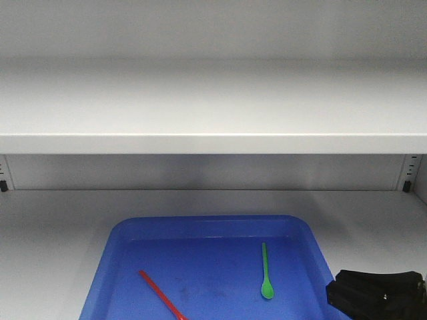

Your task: Sort red and green spoons into left cabinet

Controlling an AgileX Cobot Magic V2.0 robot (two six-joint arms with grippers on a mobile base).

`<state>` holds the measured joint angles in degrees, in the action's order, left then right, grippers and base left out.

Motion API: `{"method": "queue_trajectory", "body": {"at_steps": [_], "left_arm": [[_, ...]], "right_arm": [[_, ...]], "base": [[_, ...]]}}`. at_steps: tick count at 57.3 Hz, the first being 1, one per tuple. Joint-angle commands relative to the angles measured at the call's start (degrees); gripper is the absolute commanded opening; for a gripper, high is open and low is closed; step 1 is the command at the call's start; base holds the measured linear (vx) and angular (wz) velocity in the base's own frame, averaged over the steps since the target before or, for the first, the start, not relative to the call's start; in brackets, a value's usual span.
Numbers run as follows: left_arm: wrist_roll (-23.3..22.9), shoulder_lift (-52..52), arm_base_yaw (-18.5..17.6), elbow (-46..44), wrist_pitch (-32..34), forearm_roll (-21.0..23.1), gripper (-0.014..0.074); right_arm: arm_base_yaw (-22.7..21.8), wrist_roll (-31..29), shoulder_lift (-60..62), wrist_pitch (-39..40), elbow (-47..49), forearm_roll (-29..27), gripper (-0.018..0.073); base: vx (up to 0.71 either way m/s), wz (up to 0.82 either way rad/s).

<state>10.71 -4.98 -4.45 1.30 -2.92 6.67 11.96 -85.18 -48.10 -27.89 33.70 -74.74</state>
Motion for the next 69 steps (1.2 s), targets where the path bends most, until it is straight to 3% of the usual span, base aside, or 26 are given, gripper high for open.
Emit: {"method": "queue_trajectory", "body": {"at_steps": [1,9,69], "left_arm": [[-0.3,3.0,0.0,1.0,2.9,2.4,-0.0001],[-0.1,6.9,0.0,1.1,1.7,2.5,-0.0001],[-0.4,6.6,0.0,1.1,1.7,2.6,-0.0001]], "right_arm": [[-0.1,-0.2,0.5,0.3,1.6,-2.0,-0.0003],[-0.1,-0.2,0.5,0.3,1.6,-2.0,-0.0003],[-0.1,-0.2,0.5,0.3,1.6,-2.0,-0.0003]], "base": [[0.00,0.00],[0.00,0.00],[0.00,0.00]]}}
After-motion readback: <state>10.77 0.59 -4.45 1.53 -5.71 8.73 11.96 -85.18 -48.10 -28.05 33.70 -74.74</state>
